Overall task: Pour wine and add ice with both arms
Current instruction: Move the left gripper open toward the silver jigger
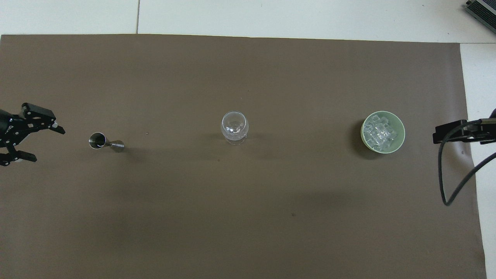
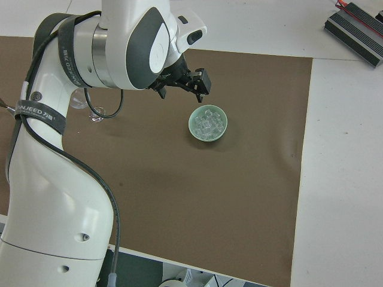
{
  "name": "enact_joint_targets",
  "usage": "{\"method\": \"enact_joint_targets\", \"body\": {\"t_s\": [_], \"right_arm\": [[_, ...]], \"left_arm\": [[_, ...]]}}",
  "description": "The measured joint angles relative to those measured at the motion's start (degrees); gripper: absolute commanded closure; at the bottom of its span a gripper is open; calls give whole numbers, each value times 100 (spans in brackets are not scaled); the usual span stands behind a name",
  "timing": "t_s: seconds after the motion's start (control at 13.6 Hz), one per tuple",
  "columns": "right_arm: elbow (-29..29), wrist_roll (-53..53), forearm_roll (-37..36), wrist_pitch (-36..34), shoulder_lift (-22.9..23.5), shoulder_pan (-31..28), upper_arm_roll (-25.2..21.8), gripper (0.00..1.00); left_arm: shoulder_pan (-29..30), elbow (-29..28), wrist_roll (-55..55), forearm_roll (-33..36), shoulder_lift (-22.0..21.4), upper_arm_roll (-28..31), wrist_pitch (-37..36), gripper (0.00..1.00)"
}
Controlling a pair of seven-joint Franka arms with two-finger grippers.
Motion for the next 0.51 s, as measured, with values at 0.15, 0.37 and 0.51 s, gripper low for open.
{"method": "enact_joint_targets", "body": {"t_s": [0.15,0.37,0.51], "right_arm": [[0,0,0,0,0,0,0,0],[0,0,0,0,0,0,0,0],[0,0,0,0,0,0,0,0]], "left_arm": [[120,-75,-420,-241,67,5,133,0],[252,-334,-913,-590,88,9,470,0],[334,-462,-1121,-780,88,10,621,0]]}}
